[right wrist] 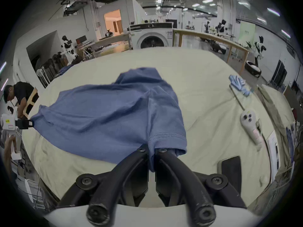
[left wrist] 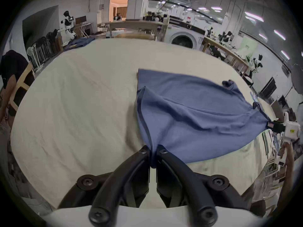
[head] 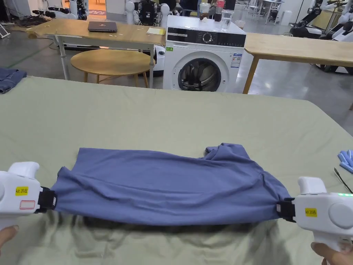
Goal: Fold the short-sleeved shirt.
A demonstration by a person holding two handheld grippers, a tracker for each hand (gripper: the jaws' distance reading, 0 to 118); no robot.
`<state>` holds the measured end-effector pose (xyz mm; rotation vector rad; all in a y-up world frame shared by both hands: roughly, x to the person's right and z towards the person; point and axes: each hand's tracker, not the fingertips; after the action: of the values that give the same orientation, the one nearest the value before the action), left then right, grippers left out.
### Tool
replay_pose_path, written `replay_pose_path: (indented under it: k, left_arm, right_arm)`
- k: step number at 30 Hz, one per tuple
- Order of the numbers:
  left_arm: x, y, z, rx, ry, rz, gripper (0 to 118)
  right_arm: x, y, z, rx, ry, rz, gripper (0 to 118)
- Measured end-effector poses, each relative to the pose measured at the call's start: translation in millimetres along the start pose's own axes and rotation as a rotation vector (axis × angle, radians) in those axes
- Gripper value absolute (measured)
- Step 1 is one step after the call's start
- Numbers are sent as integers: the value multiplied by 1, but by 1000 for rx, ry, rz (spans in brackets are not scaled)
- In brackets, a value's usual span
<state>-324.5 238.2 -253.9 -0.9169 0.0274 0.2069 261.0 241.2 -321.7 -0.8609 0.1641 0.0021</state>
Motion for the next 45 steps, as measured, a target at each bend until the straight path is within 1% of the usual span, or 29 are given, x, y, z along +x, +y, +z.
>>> replay_pose_path:
  k: [3,6,9,12,13,19,21,23,26,28,29,30,31,33,34,36,39,41,43,44,45]
  left_arm:
    - [-4,-1,13,14,8,-8,1]
    - [-12,-18,24,7,6,-7,1]
    - [-18,-45,29,-18,-7,7,1]
    - [-25,-76,30,-50,-8,25,1]
    - [-26,-87,31,-60,-9,32,1]
    - [-28,-134,18,-147,33,30,1]
    - [-28,-139,7,-167,41,29,1]
    - [-27,-140,-2,-170,57,17,1]
    - [-25,-136,-4,-179,70,8,1]
    - [-25,-134,1,-181,69,8,1]
    - [-27,-132,4,-180,62,24,1]
    - [-27,-129,7,-180,56,40,7]
    - [-33,-125,8,-170,54,48,16]
    - [-29,-117,18,-128,84,37,29]
    - [-28,-112,24,-100,93,27,32]
    - [-21,-106,37,-30,88,38,32]
    - [-9,-95,51,125,38,30,32]
    - [5,-88,55,241,56,-23,32]
    - [18,-86,57,351,97,-89,32]
    - [27,-86,60,428,120,-116,32]
    - [34,-87,62,492,131,-130,32]
  right_arm:
    - [-4,1,18,10,-11,20,5]
    - [-1,-14,25,3,-24,45,5]
    - [-3,-41,30,-53,-42,70,5]
    - [-6,-74,32,-120,-83,90,5]
    - [-12,-87,35,-132,-90,87,5]
    - [-14,-137,15,-231,-127,90,5]
    - [-14,-143,6,-232,-133,85,5]
    - [-17,-144,-2,-232,-147,107,5]
    - [-17,-143,-3,-223,-156,115,8]
    - [-16,-141,1,-217,-165,120,19]
    - [-18,-138,7,-216,-177,126,30]
    - [-19,-135,12,-209,-191,129,52]
    - [-20,-132,20,-191,-200,129,60]
    - [-25,-121,37,-117,-200,125,60]
    - [-27,-115,43,-84,-206,124,60]
    - [-33,-104,53,-5,-211,116,60]
    - [-49,-89,59,149,-186,91,60]
    - [-66,-82,59,256,-154,64,60]
    - [-81,-77,59,360,-115,41,57]
    - [-92,-75,59,416,-110,32,53]
    - [-102,-74,59,467,-101,36,38]
